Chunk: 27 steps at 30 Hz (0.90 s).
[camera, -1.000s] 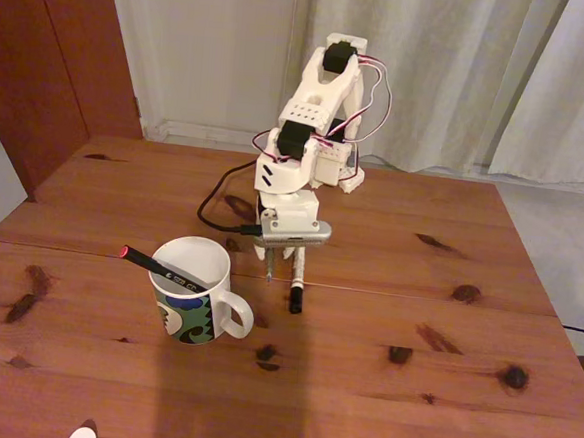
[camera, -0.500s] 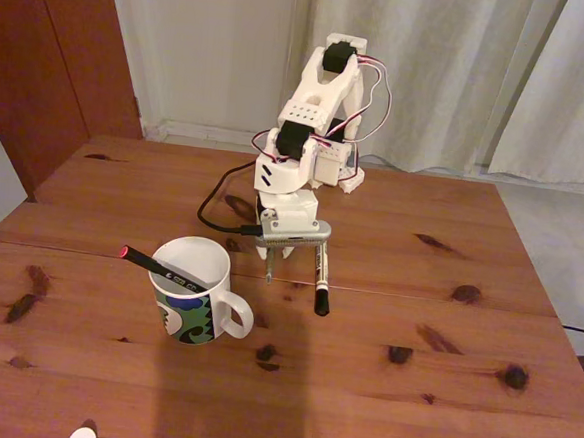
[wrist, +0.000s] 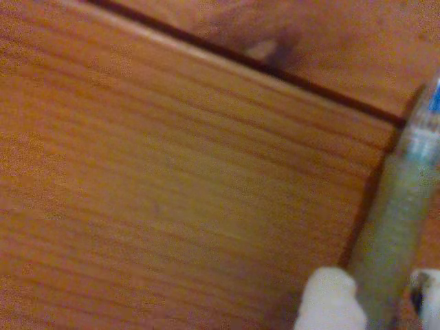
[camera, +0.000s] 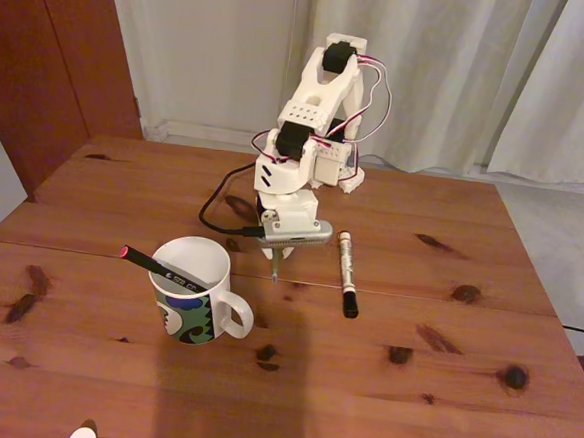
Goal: Clean up the desk and place the pens and markers into the cup
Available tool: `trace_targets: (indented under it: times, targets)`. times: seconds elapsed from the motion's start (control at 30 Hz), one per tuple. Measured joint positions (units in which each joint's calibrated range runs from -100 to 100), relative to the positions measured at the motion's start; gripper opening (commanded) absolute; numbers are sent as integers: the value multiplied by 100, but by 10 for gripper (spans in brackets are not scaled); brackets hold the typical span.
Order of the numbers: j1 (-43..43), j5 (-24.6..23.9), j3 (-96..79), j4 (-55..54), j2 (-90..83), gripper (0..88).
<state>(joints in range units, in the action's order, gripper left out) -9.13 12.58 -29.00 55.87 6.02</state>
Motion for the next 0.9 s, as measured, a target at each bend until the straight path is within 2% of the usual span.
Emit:
trace_targets:
  times: [0.17,0.43,0.57,0.9]
  targets:
    - [0,0,-144,-58,0,90]
    - [-7,10,-798,-995,-68,83]
    - [-7,10,-849,-1045,-93,0]
    - [-7,10,-832,-1070,-178,9]
